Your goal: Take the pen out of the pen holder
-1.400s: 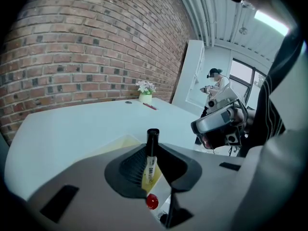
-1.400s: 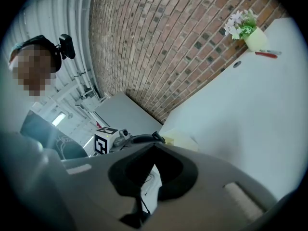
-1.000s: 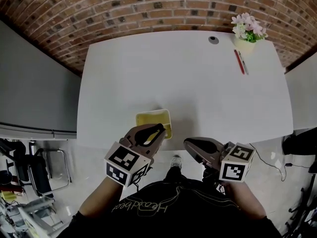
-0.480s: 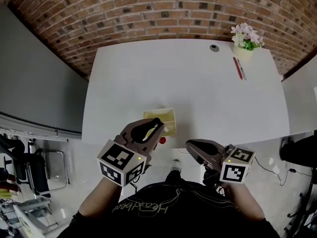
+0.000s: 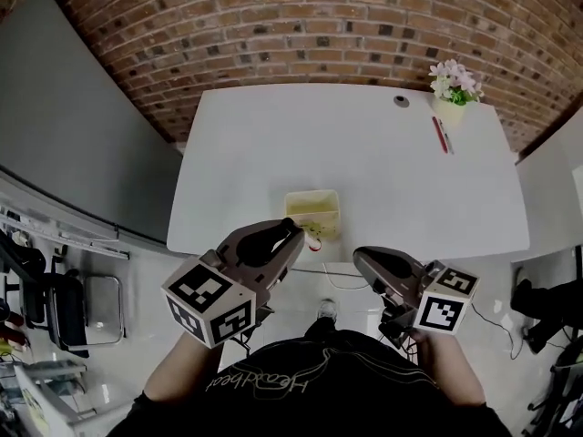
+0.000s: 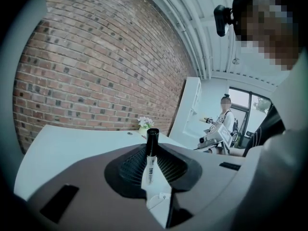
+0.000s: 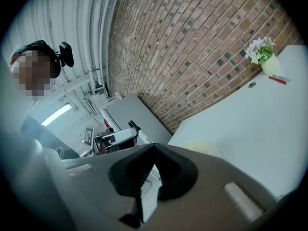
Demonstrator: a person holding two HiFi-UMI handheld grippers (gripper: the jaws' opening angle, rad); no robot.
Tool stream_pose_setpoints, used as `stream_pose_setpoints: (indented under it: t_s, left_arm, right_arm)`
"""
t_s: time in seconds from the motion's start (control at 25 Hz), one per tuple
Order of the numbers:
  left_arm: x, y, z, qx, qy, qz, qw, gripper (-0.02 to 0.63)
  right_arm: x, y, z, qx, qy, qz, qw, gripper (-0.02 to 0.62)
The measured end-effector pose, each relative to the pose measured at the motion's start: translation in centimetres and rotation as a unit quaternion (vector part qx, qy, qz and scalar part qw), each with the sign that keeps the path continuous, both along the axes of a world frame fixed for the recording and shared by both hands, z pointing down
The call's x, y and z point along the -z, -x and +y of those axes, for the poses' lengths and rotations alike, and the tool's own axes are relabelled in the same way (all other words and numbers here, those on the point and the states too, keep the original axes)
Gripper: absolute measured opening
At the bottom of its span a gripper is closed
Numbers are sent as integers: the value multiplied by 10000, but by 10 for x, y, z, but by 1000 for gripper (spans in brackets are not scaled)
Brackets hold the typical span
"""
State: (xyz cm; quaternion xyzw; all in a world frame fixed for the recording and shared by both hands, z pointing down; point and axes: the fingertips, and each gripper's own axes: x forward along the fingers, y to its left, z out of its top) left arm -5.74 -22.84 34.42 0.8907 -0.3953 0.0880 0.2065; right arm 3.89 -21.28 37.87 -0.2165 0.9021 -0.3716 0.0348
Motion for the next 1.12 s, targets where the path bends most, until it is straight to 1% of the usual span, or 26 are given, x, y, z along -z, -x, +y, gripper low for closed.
stream_pose_setpoints:
  t_s: [0.4, 0.64, 0.92, 1.04, 1.12]
  left_arm:
    - [29, 10, 76, -231, -161, 257, 9993, 67]
    - [39, 11, 121, -411, -88, 599, 9973, 67]
    - [36, 12, 166, -480, -11, 751, 9960, 67]
    - [35, 13, 185, -507, 37, 841, 9952, 69]
    - [32, 14, 196, -529, 46, 835, 9951, 67]
  right_arm:
    - [43, 19, 56, 22, -582, -42, 9983, 3]
    - [56, 27, 100, -11, -798, 124, 9967, 3]
    - [62, 27, 140, -133, -915, 78, 9957, 3]
    - [61, 32, 157, -126, -914, 79, 9957, 3]
    - [60, 34, 169, -96, -941, 51, 9955, 3]
